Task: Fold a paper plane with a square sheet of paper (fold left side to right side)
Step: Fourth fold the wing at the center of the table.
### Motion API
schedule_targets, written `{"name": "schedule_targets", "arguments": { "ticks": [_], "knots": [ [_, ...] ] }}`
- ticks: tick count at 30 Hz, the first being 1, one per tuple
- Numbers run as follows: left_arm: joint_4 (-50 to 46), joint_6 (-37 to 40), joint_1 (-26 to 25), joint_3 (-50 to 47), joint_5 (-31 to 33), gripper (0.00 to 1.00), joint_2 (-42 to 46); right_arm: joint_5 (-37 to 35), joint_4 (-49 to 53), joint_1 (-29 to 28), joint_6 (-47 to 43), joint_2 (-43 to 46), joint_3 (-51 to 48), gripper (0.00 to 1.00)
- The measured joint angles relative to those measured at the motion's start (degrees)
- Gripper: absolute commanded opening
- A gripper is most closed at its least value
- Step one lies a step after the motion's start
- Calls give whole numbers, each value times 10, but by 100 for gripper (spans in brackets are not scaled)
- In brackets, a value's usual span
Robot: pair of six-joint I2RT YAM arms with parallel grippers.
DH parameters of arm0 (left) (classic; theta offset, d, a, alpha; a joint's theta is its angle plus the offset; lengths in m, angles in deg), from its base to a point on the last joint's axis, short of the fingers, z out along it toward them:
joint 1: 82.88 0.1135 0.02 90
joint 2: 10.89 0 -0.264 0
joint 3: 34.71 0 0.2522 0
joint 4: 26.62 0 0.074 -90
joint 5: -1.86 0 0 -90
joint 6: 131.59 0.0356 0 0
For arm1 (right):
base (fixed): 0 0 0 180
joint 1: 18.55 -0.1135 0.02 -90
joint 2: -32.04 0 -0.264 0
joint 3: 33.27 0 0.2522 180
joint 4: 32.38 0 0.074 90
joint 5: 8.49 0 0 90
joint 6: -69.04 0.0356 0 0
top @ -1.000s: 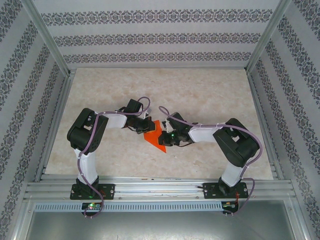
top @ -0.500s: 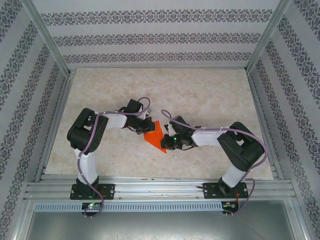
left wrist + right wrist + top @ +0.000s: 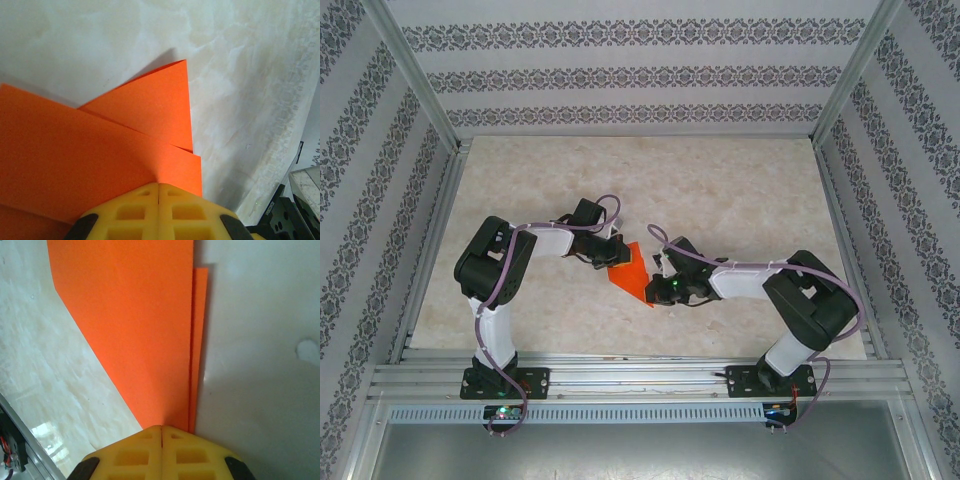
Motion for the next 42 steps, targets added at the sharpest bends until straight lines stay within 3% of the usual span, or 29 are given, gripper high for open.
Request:
{"name": "schedule_targets", "arguments": {
  "ticks": [3, 11, 21, 25, 34, 42],
  "knots": [
    [0, 0, 0, 0, -1, 0, 0, -2, 20, -2, 1, 13, -5, 1],
    [5, -3, 7, 0, -2, 4, 0, -15, 120, 8, -14, 85, -7, 19],
    [9, -14, 8, 1, 8, 28, 57, -92, 134, 77, -58, 214, 3, 34],
    [9, -7, 8, 7, 31, 37, 106, -142, 129, 87, -73, 262, 3, 50],
    [19, 7, 18, -23, 106, 48, 192, -238, 107, 129, -96, 394, -54, 97],
    [33, 10, 23, -72, 148, 53, 221, -220, 80, 200, -83, 432, -117, 98]
  ]
}}
